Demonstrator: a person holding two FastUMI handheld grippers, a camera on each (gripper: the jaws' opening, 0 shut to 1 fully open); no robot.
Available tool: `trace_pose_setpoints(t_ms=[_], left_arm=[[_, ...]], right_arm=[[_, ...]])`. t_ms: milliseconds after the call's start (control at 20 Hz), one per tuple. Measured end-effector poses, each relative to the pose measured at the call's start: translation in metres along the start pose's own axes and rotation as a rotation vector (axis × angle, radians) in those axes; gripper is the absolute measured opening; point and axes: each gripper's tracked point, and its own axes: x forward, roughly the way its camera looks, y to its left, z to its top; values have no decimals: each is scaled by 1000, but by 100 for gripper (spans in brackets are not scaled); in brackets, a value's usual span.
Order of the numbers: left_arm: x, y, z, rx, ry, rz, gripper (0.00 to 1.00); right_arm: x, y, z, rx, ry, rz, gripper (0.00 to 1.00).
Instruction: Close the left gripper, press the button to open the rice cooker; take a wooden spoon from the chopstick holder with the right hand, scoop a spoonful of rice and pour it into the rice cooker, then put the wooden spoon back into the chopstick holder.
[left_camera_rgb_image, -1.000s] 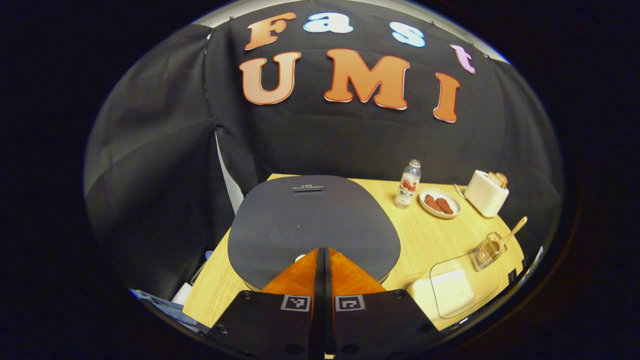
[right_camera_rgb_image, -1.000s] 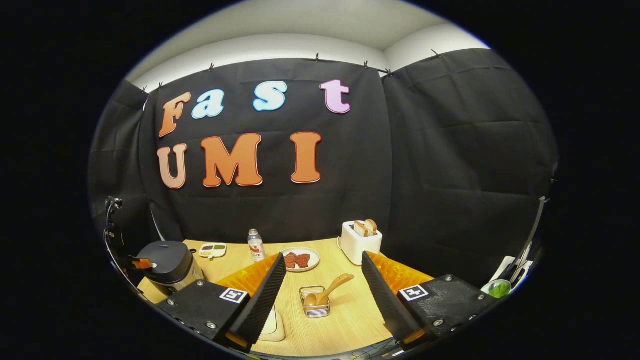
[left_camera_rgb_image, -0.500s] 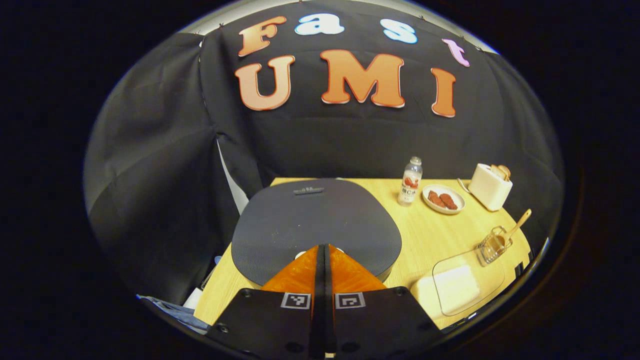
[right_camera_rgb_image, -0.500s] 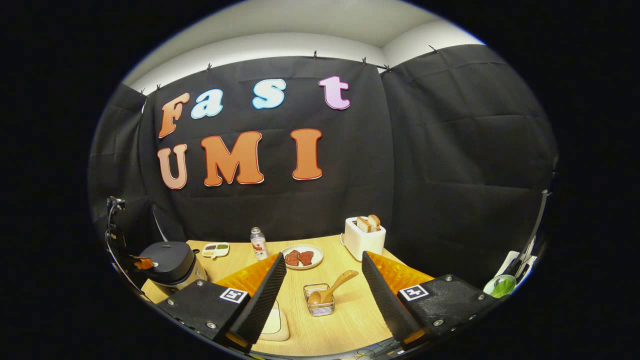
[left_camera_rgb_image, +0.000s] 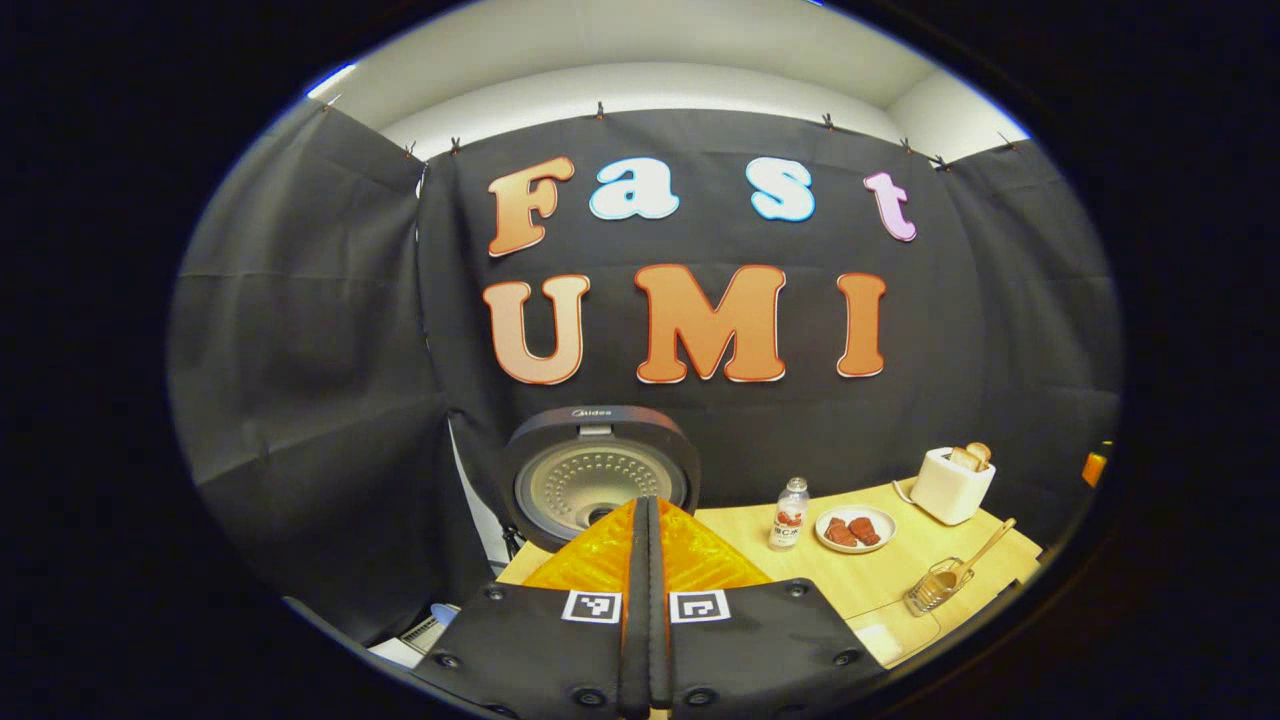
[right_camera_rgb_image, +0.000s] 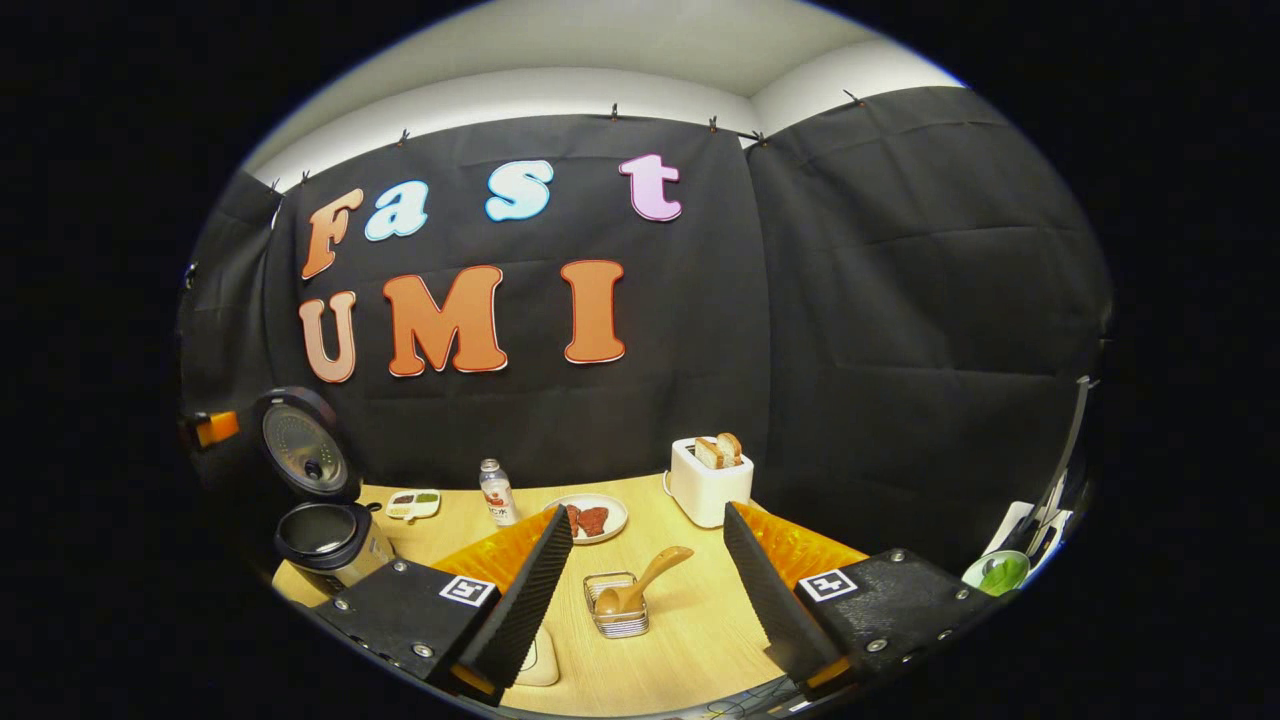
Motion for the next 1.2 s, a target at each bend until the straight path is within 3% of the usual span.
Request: trace_pose_setpoints(t_ms=[50,150,400,500,600,750,800,850,1000,1050,1200], left_arm=[[-3,-2,2,-4,-2,1,0],[-9,1,9,-18,-4,14,7],[-27,11,33,-24,-80,70,5],[-35,15,38,-19,-105,94,14],[-42,14,41,-38,-105,98,17],[-54,23,42,-52,-103,123,41],[-58,25,45,-55,-113,131,53],[-63,25,49,-57,-130,130,52],[-77,37,54,-74,-161,166,67],[-81,40,53,-78,-164,179,72],[-87,52,49,-61,-158,222,87]], right_arm=[[4,-3,0,-3,-12,-5,95],[14,-8,-5,-4,-30,-8,95],[47,-11,-32,-5,-7,4,95],[63,-15,-47,-12,16,-1,95],[77,-14,-63,7,50,13,95],[95,-15,-87,16,81,25,95],[101,-16,-94,19,94,26,94],[106,-15,-102,31,113,32,95],[122,-15,-126,80,168,39,95],[127,-14,-133,93,181,41,100],[139,-13,-151,151,228,50,92]])
